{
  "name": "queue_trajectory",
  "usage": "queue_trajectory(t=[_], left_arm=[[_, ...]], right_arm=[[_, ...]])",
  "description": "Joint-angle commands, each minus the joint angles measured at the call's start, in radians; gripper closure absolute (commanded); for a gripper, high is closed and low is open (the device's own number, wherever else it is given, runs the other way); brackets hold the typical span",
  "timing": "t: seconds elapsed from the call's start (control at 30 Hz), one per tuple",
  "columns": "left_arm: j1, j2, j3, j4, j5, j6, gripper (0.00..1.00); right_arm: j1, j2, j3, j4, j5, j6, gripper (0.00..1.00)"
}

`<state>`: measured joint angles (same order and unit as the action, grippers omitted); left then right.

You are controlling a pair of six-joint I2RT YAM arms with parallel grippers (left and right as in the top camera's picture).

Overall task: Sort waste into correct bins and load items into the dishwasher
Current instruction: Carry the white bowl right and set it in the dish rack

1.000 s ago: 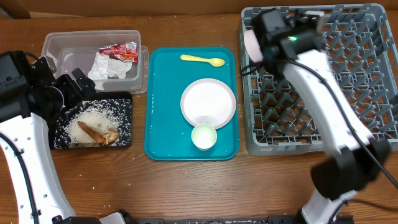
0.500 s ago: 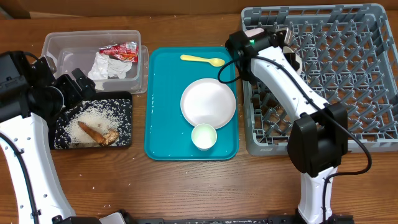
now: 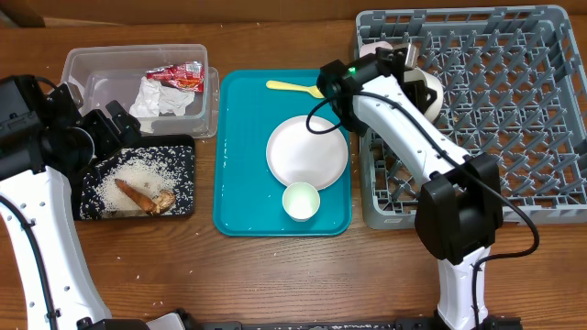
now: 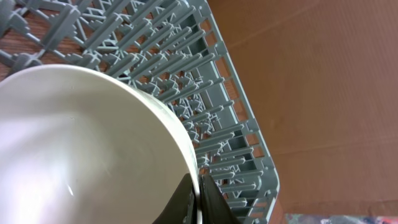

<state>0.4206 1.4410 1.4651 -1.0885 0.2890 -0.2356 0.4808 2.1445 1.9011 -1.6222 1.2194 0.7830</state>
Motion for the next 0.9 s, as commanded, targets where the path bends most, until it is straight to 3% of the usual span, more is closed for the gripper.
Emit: queue_trajectory(t=[0.0, 0.23, 0.47, 0.63, 0.87], left_arm=[[-0.003, -0.008, 0.011, 0.000, 0.011, 0.012, 0.00], [-0.003, -0.008, 0.011, 0.000, 0.011, 0.012, 0.00], [-0.003, -0.008, 0.011, 0.000, 0.011, 0.012, 0.00], [-0.003, -0.008, 0.011, 0.000, 0.011, 0.012, 0.00], [-0.003, -0.008, 0.011, 0.000, 0.011, 0.012, 0.00]], right_arm=[[-0.003, 0.010, -0.004, -0.006, 0.072, -0.006, 0.96], [-0.004, 0.011, -0.005, 0.006, 0.125, -0.016, 0.96], [-0.004, 0.011, -0.123, 0.124, 0.155, -0.186, 0.96], [-0.004, 0.011, -0.208, 0.150, 0.254, -0.185, 0.96], [0.023, 0.011, -0.226, 0.159, 0.174, -0.185, 0.96]])
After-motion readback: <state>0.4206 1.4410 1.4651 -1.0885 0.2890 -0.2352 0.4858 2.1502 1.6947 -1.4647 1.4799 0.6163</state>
